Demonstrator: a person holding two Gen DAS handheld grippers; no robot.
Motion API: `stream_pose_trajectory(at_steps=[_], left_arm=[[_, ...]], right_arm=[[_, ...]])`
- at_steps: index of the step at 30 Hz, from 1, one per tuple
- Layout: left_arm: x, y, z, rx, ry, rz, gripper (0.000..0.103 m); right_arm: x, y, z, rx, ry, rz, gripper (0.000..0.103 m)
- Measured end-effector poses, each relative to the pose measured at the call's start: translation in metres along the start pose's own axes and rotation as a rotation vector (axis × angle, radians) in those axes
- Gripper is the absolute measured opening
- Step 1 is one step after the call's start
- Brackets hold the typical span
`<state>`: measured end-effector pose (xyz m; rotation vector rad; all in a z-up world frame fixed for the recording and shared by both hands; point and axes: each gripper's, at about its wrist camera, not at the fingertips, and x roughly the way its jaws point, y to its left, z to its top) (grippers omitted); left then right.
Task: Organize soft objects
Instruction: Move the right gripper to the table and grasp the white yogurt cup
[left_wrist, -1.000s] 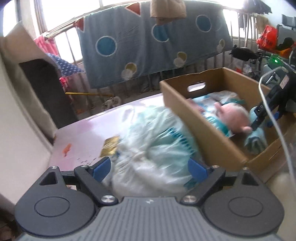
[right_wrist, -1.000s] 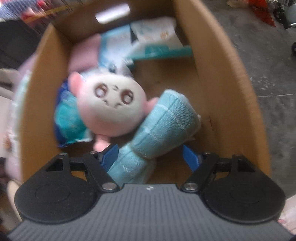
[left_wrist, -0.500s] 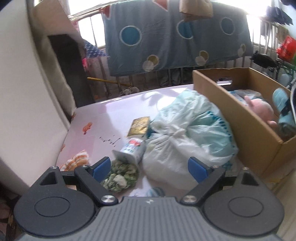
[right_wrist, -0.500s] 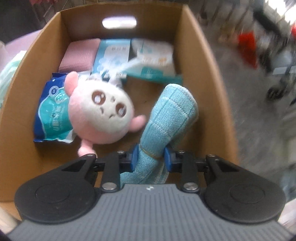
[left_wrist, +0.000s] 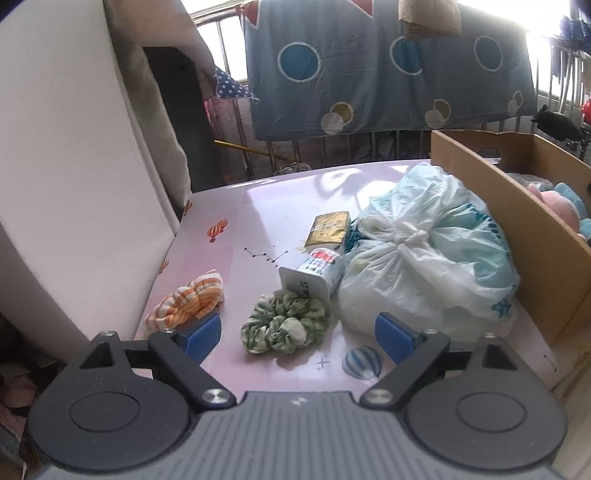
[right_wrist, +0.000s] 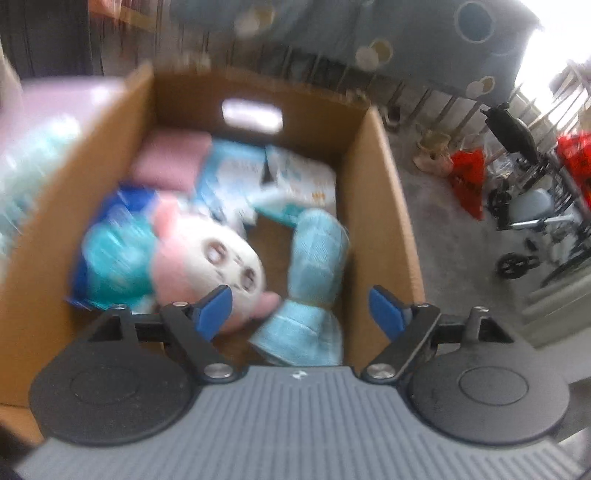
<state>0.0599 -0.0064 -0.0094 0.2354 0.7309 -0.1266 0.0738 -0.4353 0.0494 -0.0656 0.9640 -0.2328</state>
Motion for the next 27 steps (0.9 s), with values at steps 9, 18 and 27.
stream_pose_trajectory(at_steps=[9,18,27], left_arm=[[0.007,0.004,-0.009,0.027,-0.136,0.007,0.091],[0.066,0.006,0.005,0.135,-0.138,-0.109,0.091],[0.122,0.009,0.02,0.187,-0.059,-0.182,0.075]], right_arm=[[-0.091,0.065,0.009,-0.006,-0.204,0.435,0.082],[-0.056,0.203,0.047,-0.1,-0.05,0.838,0.076],[0.003,0.279,0.036,-0.01,0.14,0.942,0.049]])
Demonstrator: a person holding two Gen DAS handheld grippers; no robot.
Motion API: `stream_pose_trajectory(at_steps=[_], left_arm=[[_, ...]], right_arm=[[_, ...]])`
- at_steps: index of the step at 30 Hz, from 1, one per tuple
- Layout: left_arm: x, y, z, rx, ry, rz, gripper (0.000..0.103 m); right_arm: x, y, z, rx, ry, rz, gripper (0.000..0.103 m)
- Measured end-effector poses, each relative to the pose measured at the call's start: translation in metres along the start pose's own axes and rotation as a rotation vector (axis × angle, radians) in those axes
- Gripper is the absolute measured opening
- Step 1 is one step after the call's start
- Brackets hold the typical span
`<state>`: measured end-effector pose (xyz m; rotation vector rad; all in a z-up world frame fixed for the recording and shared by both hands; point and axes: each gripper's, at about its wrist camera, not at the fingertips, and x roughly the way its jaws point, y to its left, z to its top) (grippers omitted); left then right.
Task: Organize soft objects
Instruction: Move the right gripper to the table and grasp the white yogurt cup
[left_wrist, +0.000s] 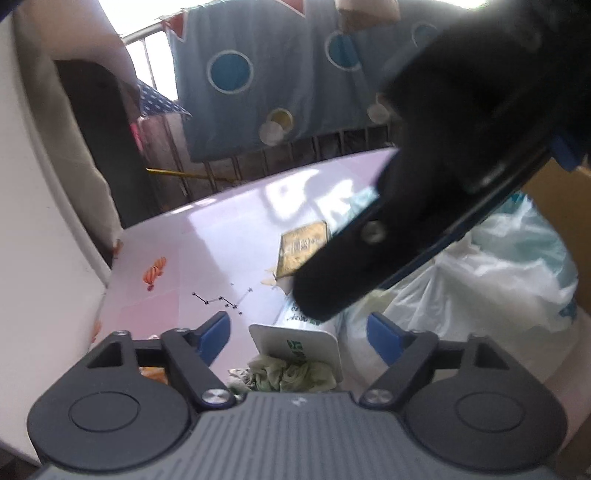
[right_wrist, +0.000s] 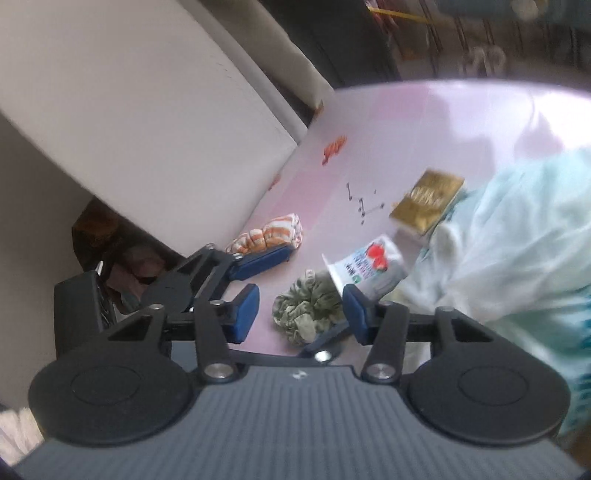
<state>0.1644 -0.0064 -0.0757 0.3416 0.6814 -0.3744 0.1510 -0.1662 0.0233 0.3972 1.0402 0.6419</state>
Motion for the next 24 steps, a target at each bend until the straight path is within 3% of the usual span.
stream_pose_trajectory(at_steps=[5,8,12,14,16,18,20,24], left_arm=[[0.011,0.009,-0.002,-0.032,0.046,-0.033,0.05],[0.012,0.02,0.002,-0.094,0.055,-0.043,0.028],[0.013,0.042,0.016,-0.216,0.071,-0.081,0.02],[0.016,0.048,0.022,-0.233,0.085,-0.088,0.021],[0.018,0.049,0.024,-0.219,0.105,-0.101,0.032],[0.02,0.046,0.022,-0.18,0.125,-0.106,0.064],[0.019,0.042,0.017,-0.126,0.122,-0.086,0.075],[0.025,0.036,0.01,-0.086,0.142,-0.066,0.072]], right_arm=[[0.002,-0.01,-0.012,0.049,-0.09,0.037,0.049],[-0.009,-0.016,-0.024,0.077,-0.16,0.034,0.049],[-0.033,-0.025,-0.04,0.127,-0.242,0.043,0.05],[-0.045,-0.03,-0.05,0.155,-0.269,0.053,0.05],[-0.054,-0.035,-0.059,0.17,-0.289,0.049,0.05],[-0.063,-0.037,-0.07,0.181,-0.308,0.04,0.05],[-0.07,-0.039,-0.08,0.19,-0.317,0.038,0.05],[-0.067,-0.044,-0.096,0.205,-0.311,0.026,0.051]])
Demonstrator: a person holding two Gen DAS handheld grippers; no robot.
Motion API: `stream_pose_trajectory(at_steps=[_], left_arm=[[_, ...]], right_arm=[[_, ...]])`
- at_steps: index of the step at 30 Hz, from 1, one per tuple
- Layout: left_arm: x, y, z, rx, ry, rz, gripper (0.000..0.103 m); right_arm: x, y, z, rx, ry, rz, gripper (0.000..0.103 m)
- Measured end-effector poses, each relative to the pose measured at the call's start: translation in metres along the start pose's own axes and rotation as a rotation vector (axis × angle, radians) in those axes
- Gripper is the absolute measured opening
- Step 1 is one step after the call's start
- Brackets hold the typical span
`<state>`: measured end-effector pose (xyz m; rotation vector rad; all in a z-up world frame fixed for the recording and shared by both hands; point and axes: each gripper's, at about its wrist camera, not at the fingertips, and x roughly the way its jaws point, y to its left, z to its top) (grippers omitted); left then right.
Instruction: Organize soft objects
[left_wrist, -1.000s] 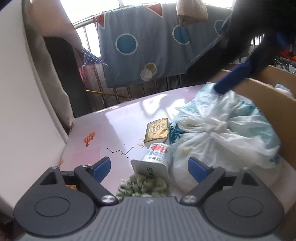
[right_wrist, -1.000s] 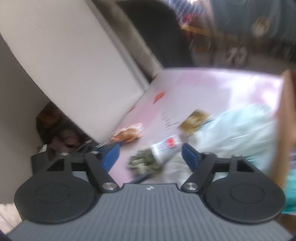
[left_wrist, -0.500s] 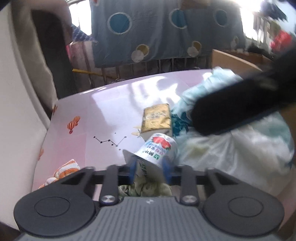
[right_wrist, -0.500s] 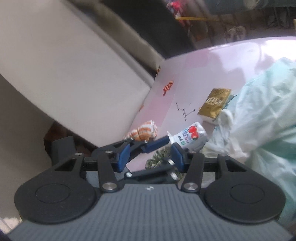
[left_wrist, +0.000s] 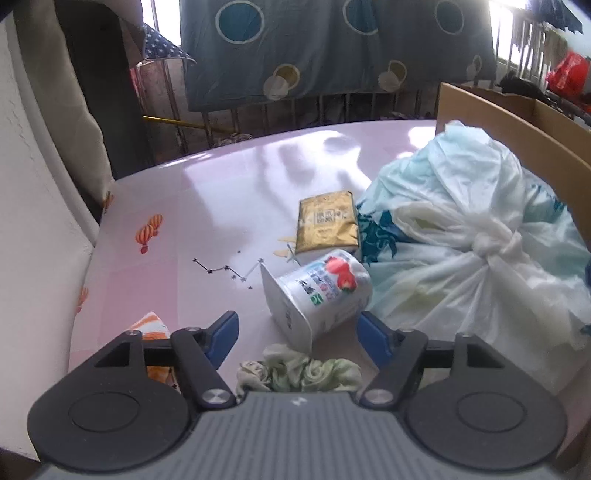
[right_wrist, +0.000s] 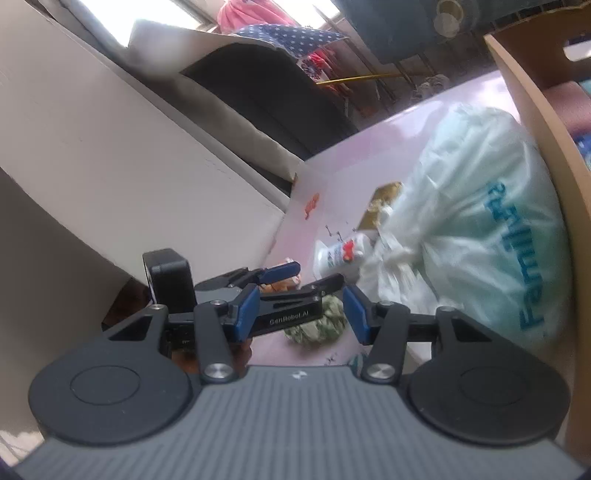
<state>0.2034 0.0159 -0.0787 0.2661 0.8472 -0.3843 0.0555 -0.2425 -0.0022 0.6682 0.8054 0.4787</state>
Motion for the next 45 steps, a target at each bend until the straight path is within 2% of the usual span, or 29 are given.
stream_pose_trajectory(at_steps=[3,6,8,11,13,15,16,22,24,29,34,40,45], left_arm=[[0.006,-0.004,0.002,0.079,-0.017,-0.003,0.073],[0.016,-0.008,0.007,0.2,-0.033,0.005,0.084],[0.024,-0.006,0.008,0.258,-0.031,-0.021,0.086],[0.035,-0.001,0.009,0.291,-0.015,-0.075,0.086],[0.04,0.0,0.007,0.296,-0.015,-0.099,0.085],[0.044,0.001,0.006,0.288,-0.023,-0.1,0.075],[0.044,0.001,0.006,0.278,-0.024,-0.107,0.075],[0.037,-0.011,0.007,0.282,-0.039,-0.068,0.07],[0.032,-0.016,0.012,0.282,-0.048,-0.047,0.065],[0.019,-0.022,0.033,0.253,-0.071,-0.018,0.061],[0.011,-0.026,0.047,0.21,-0.06,0.006,0.061],[-0.037,-0.024,0.059,0.154,-0.095,0.009,0.061],[-0.093,-0.034,0.04,0.159,-0.105,-0.021,0.061]], right_arm=[[0.006,-0.006,-0.009,0.028,0.02,0.01,0.051],[0.015,-0.008,-0.019,0.035,0.049,0.014,0.051],[0.021,-0.007,-0.021,0.029,0.062,0.006,0.051],[0.028,-0.008,-0.023,0.034,0.075,0.002,0.052],[0.034,-0.009,-0.022,0.047,0.083,0.001,0.052],[0.039,-0.01,-0.023,0.057,0.089,0.0,0.052],[0.042,-0.01,-0.023,0.061,0.094,0.0,0.052],[0.045,-0.015,-0.029,0.087,0.106,0.005,0.052],[0.043,-0.019,-0.032,0.101,0.1,0.009,0.052],[0.034,-0.025,-0.039,0.128,0.082,0.023,0.052],[0.018,-0.028,-0.044,0.14,0.048,0.033,0.052],[-0.003,-0.03,-0.047,0.137,-0.001,0.043,0.052],[-0.016,-0.031,-0.05,0.137,-0.035,0.056,0.052]])
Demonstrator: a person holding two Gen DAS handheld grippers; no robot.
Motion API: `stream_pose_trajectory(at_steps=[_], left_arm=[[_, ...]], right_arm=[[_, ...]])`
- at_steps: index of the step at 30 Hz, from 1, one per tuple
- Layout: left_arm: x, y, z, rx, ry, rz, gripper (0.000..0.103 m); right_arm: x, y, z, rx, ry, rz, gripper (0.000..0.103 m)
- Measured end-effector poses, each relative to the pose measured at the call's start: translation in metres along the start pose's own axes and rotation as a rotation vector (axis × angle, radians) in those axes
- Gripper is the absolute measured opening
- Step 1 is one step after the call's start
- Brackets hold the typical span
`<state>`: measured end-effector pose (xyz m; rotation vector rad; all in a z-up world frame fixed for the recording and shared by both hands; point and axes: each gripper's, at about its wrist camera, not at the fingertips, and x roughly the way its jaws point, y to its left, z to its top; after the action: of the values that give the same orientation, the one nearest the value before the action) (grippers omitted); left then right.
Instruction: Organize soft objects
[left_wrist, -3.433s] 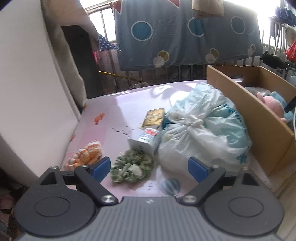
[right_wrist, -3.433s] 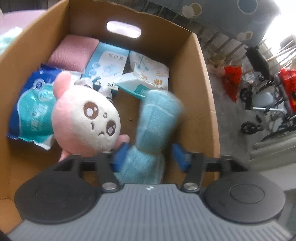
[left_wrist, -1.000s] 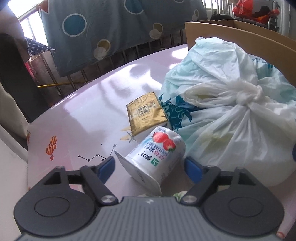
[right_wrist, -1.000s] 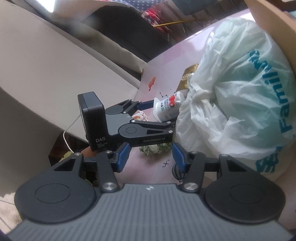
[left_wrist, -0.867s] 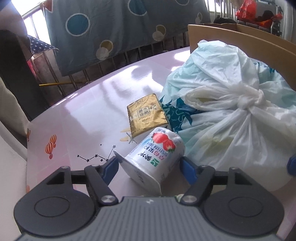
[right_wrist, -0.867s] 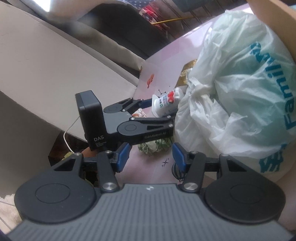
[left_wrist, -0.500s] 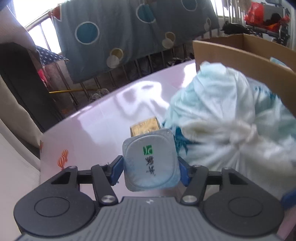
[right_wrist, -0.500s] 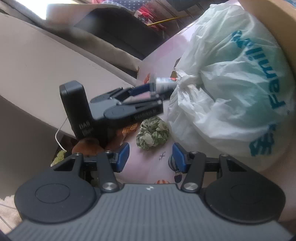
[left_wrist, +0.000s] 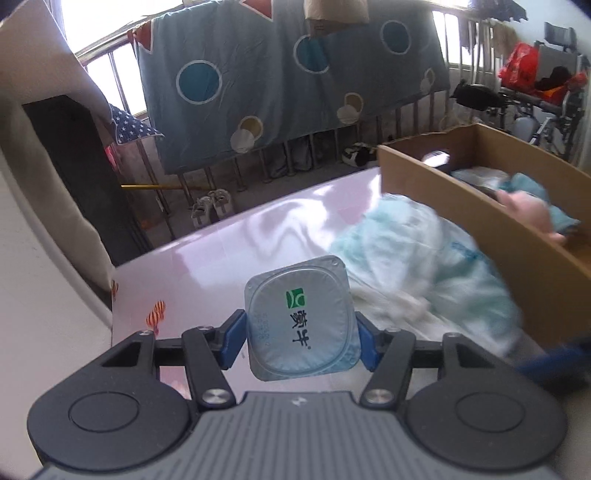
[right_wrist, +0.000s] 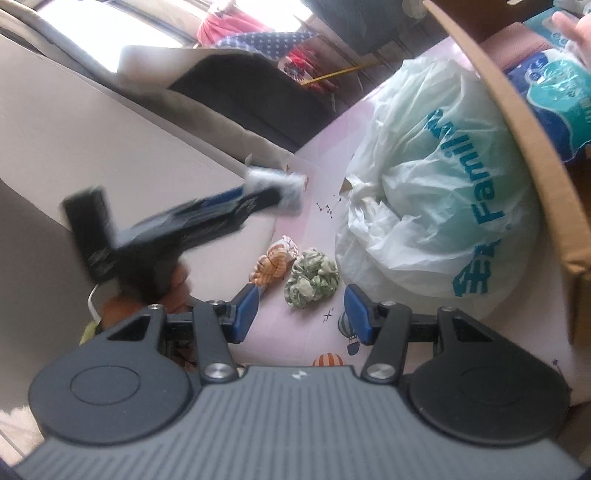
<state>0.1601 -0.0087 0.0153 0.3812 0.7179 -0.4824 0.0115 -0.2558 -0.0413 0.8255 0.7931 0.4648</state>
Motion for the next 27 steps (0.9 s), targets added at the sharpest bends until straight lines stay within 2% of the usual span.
stream_pose_trajectory(at_steps=[5,11,14,17,19,21,27], left_arm=[[-0.015,-0.026,-0.039,-0.02,0.072,0.013,0.061],[0.008,-0.053,-0.084,-0.042,0.168,0.071,0.062],[0.004,-0.063,-0.099,-0.004,0.112,0.107,0.064],[0.001,-0.072,-0.103,0.038,0.096,0.119,0.064],[0.0,-0.075,-0.106,0.052,0.086,0.124,0.071],[-0.002,-0.075,-0.109,0.045,0.074,0.118,0.079],[0.002,-0.07,-0.113,-0.008,0.049,0.08,0.079]], right_arm=[[-0.01,-0.001,-0.005,0.005,-0.005,0.007,0.052],[-0.008,-0.003,-0.016,0.024,0.025,-0.003,0.052],[-0.009,-0.002,-0.018,0.033,0.031,-0.01,0.052],[-0.006,-0.003,-0.02,0.044,0.037,-0.014,0.052],[0.0,-0.003,-0.019,0.054,0.047,-0.014,0.052],[0.008,0.001,-0.017,0.052,0.055,-0.012,0.052],[0.045,0.011,-0.011,0.025,0.08,-0.053,0.051]])
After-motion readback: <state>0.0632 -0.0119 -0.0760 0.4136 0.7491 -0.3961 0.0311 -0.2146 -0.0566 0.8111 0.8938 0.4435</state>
